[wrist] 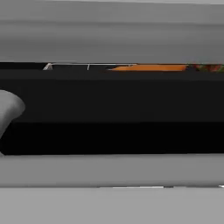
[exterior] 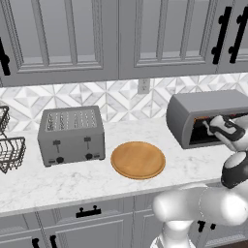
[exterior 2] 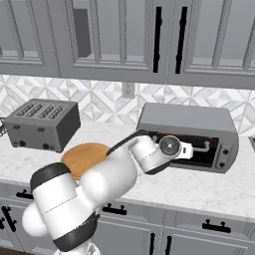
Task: Pick up the kebab skewer and baguette bread, and place them inside the toaster oven. Close the toaster oven door and start by setting the timer.
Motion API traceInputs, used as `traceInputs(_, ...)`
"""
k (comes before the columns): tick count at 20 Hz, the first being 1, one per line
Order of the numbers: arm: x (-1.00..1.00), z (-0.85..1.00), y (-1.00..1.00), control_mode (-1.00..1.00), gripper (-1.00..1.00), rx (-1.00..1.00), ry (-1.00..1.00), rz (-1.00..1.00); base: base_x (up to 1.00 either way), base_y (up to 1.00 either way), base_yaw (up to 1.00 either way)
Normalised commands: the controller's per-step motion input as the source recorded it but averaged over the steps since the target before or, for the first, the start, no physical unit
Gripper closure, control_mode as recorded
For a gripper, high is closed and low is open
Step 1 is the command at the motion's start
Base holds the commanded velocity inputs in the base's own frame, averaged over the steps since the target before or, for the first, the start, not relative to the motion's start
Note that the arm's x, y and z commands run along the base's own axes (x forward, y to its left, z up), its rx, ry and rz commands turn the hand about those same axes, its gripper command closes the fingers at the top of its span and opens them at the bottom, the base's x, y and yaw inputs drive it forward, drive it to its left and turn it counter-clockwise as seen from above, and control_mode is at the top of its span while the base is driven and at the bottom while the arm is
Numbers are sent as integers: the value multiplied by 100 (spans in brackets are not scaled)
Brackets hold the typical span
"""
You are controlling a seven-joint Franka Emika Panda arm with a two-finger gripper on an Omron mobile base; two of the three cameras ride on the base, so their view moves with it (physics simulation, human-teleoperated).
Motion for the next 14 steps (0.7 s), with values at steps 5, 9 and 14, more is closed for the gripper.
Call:
traceInputs(5, 47, -2, 0, -100, -100, 0, 5, 0, 0, 0, 0)
traceInputs(9, 5, -37, 0, -100, -100, 0, 0, 0, 0, 0, 0)
traceInputs(14, -12, -14, -5, -100, -100, 0, 0, 0, 0, 0, 0)
